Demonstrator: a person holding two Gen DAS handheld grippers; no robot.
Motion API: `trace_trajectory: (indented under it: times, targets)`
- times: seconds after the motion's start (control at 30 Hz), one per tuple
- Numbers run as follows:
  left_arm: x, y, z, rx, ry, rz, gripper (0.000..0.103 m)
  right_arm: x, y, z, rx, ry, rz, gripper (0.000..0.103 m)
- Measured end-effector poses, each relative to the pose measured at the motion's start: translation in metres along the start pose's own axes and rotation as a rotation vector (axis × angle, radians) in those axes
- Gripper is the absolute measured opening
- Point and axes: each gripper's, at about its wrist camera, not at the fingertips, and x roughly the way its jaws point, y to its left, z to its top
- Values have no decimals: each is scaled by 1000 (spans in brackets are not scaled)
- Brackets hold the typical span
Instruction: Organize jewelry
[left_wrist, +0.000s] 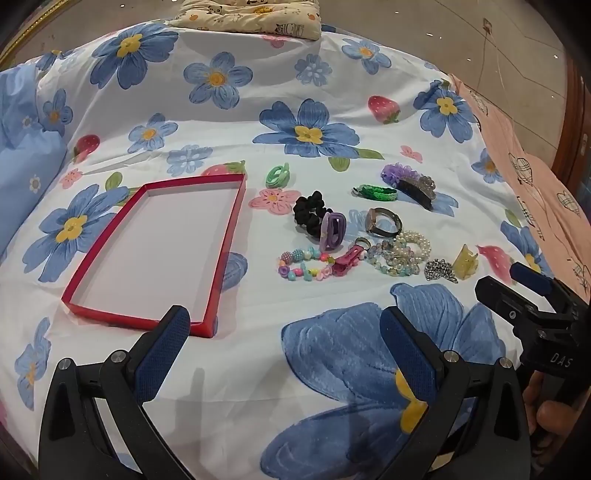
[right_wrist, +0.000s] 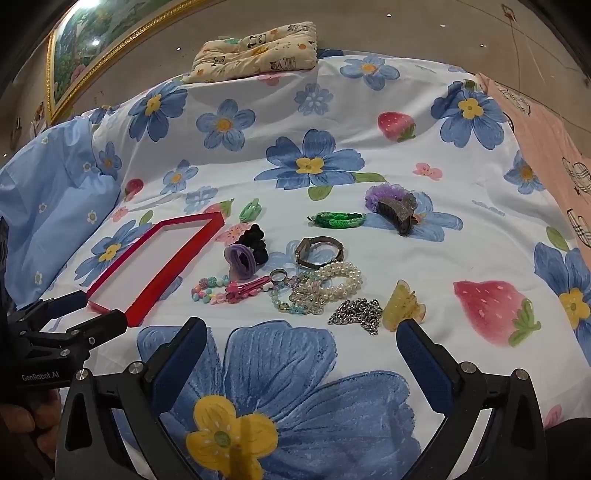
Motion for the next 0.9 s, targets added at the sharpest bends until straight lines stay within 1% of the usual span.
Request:
trace_trajectory:
  times: [0.3, 0.9]
  targets:
    - [0, 1, 1, -3, 3, 2, 103, 0, -3, 2, 0, -1, 4, 103]
    - [0, 0, 0, -3, 3, 4, 103, -2, 3, 2, 6, -5, 20, 103]
